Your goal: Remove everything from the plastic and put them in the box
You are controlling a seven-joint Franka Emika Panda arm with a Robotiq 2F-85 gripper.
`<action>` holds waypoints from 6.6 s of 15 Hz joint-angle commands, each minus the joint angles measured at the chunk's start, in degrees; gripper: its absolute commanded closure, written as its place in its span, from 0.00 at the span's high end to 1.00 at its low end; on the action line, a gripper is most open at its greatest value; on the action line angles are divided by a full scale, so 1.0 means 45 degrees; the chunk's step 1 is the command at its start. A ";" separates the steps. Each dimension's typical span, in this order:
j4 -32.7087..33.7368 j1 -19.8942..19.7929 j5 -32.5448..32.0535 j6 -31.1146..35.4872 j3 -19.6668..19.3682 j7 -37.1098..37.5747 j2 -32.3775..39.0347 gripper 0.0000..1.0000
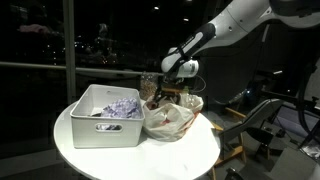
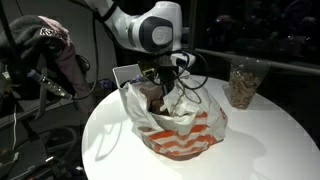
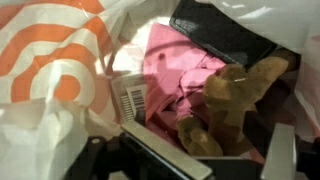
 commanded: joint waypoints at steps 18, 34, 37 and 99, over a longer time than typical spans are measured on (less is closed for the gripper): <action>0.1479 0.0834 0.0883 0.2066 -0.0226 0.0078 0.3484 1.00; 0.0208 0.2263 -0.0236 0.2805 -0.1469 0.1618 0.2984 0.02; -0.0003 0.2218 -0.0266 0.2569 -0.1432 0.1520 0.2713 0.00; -0.1131 0.0737 -0.2536 -0.9039 0.2790 0.0417 -0.5200 0.00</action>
